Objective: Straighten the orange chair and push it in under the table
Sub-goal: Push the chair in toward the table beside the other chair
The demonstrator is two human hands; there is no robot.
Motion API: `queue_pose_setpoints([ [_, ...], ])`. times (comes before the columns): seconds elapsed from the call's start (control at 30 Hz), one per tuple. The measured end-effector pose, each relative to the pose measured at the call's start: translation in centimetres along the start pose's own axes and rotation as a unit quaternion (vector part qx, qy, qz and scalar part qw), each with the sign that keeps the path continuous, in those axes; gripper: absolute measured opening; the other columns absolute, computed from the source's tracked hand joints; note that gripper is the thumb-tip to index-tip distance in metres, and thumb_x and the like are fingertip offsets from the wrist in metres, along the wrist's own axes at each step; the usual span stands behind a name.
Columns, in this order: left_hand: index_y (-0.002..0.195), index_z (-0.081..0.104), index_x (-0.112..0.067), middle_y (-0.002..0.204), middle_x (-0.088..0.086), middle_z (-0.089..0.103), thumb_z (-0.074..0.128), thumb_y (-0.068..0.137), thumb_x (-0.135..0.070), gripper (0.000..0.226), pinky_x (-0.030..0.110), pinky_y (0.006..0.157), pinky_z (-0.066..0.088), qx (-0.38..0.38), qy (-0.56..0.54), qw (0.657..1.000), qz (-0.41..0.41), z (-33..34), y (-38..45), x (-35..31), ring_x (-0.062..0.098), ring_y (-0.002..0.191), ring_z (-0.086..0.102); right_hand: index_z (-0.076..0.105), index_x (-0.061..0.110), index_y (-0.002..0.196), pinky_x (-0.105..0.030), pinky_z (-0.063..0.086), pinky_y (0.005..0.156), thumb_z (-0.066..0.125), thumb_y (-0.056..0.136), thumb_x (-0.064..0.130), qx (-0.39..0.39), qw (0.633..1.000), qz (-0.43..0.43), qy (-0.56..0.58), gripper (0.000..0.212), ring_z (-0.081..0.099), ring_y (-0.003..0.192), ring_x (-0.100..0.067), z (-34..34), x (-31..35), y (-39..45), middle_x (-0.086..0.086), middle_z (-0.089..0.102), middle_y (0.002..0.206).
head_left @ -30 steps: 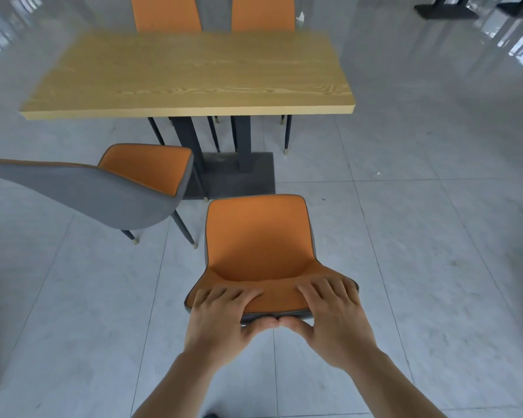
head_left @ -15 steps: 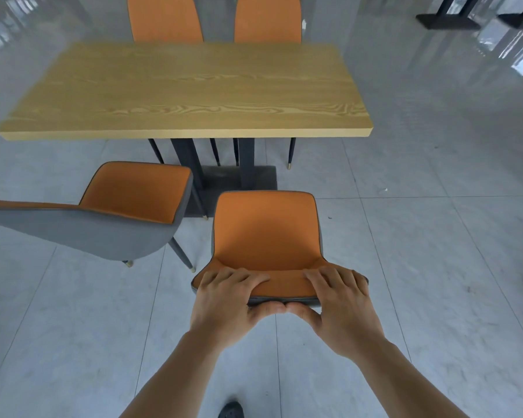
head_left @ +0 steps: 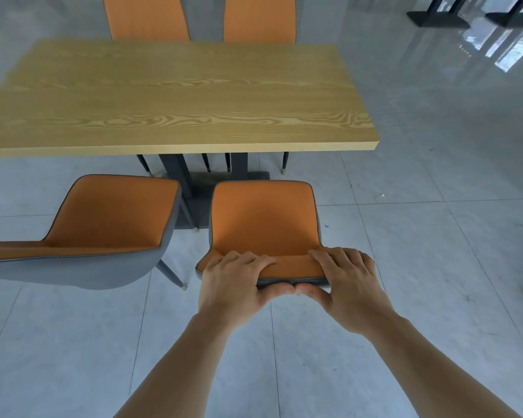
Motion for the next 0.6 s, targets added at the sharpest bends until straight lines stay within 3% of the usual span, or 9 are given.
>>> queue_pose_setpoints([
  [0.37, 0.121, 0.064, -0.046, 0.102, -0.021, 0.07, 0.016, 0.078, -0.098, 0.083, 0.033, 0.079, 0.047, 0.001, -0.002, 1.0, -0.021, 0.3, 0.1, -1.2, 0.008, 0.1, 0.064, 0.056, 0.023, 0.136, -0.057, 0.04, 0.104, 0.015, 0.087, 0.09, 0.002, 1.0, -0.018, 0.004, 0.092, 0.055, 0.115, -0.033, -0.2, -1.3, 0.4, -0.001, 0.063, 0.126],
  [0.6, 0.124, 0.06, -0.048, 0.107, -0.022, 0.069, 0.008, 0.073, -0.1, 0.09, 0.031, 0.074, 0.041, 0.009, 0.003, 0.999, -0.032, 0.3, 0.7, -2.3, 0.008, 0.103, 0.063, 0.052, 0.027, 0.141, -0.055, 0.036, 0.11, 0.011, 0.083, 0.093, 0.033, 0.999, -0.023, -0.01, 0.096, 0.052, 0.122, -0.033, -0.5, -2.6, 1.0, 0.0, 0.061, 0.134],
])
Point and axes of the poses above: each hand's wrist, its own y-axis towards the middle knuckle, its own z-axis out of the palm, x = y × z, the point moved 3 cm from there along y, towards the middle knuckle
